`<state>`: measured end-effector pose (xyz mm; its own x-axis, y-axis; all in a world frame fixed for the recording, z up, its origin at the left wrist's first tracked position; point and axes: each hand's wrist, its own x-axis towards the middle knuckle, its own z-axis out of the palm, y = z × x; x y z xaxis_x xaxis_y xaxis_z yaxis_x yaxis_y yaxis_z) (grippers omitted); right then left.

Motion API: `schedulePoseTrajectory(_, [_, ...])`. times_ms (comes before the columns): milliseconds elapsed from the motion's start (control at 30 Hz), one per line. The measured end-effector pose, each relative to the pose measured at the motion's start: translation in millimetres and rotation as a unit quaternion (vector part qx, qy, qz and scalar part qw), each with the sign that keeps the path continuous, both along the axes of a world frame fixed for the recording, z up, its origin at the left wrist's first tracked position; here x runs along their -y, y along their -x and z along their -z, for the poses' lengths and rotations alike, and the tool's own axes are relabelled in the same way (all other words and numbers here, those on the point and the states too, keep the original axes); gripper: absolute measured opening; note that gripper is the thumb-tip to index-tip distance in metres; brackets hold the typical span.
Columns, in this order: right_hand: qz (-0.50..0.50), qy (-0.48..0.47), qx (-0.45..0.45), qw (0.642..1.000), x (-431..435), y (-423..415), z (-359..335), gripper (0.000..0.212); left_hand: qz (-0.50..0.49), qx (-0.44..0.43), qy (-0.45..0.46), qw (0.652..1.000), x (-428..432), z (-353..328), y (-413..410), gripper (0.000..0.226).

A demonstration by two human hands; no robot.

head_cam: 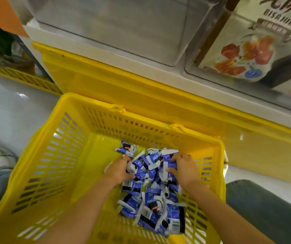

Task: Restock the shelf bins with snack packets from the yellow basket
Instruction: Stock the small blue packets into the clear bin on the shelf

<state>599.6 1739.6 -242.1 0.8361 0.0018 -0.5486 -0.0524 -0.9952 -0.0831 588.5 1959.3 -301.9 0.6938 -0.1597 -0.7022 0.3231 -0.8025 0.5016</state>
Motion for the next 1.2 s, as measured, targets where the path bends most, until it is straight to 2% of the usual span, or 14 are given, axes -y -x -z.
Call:
schedulePoseTrajectory(100, [-0.026,0.002,0.004,1.000,-2.7,-0.5,-4.9,0.032,0.029,-0.016,-0.028,0.999,-6.4,-8.5,6.1,0.069])
schedulePoseTrajectory(167, [-0.019,-0.019,0.009,1.000,-6.9,1.2,-11.5,0.019,0.022,-0.037,-0.043,0.998,-10.9,-18.9,11.7,0.072])
schedulePoseTrajectory(233, [0.002,-0.048,0.030,0.998,-12.4,2.8,-21.2,0.016,-0.002,-0.046,-0.021,0.999,-14.4,-31.8,16.9,0.058])
schedulePoseTrajectory(300, [0.059,-0.103,0.047,0.992,-18.2,2.7,-31.1,0.020,-0.068,-0.036,0.037,0.996,-19.2,-44.9,21.1,0.028])
schedulePoseTrajectory(400, [0.143,-0.195,0.048,0.969,-26.2,1.7,-44.9,0.028,-0.171,-0.042,0.118,0.977,-23.9,-64.6,24.5,0.034])
schedulePoseTrajectory(467, [0.217,-0.283,0.039,0.934,-29.8,3.4,-53.2,0.034,-0.214,-0.050,0.153,0.963,-23.3,-78.6,27.2,0.038])
schedulePoseTrajectory(567, [0.270,-0.321,0.057,0.906,-32.6,11.0,-66.3,0.035,-0.235,-0.042,0.183,0.954,-15.4,-103.5,31.5,0.033])
schedulePoseTrajectory(667, [0.282,-0.348,0.069,0.891,-40.2,17.4,-82.3,0.034,-0.272,-0.020,0.218,0.937,-7.2,-126.9,32.6,0.037])
schedulePoseTrajectory(800, [0.236,-0.372,0.131,0.888,-61.8,15.3,-115.1,0.032,-0.330,0.059,0.241,0.911,-0.9,-164.6,26.4,0.025])
schedulePoseTrajectory(933, [0.154,-0.436,0.181,0.868,-81.4,11.1,-154.7,0.012,-0.360,0.099,0.294,0.880,-9.1,-208.2,15.1,0.016])
schedulePoseTrajectory(967, [0.141,-0.455,0.192,0.858,-83.3,10.0,-164.3,0.008,-0.365,0.087,0.320,0.870,-13.1,-217.1,12.7,0.017])
schedulePoseTrajectory(1033, [0.116,-0.480,0.224,0.840,-85.6,7.9,-182.6,0.009,-0.369,0.062,0.370,0.850,-21.4,-234.6,9.0,0.036])
schedulePoseTrajectory(1133, [0.117,-0.518,0.240,0.812,-89.0,4.5,-203.0,0.020,-0.324,0.047,0.402,0.855,-28.5,-259.3,8.7,0.058])
schedulePoseTrajectory(1200, [0.117,-0.524,0.228,0.812,-91.3,2.3,-212.7,0.033,-0.303,0.035,0.410,0.859,-30.4,-273.0,11.2,0.076])
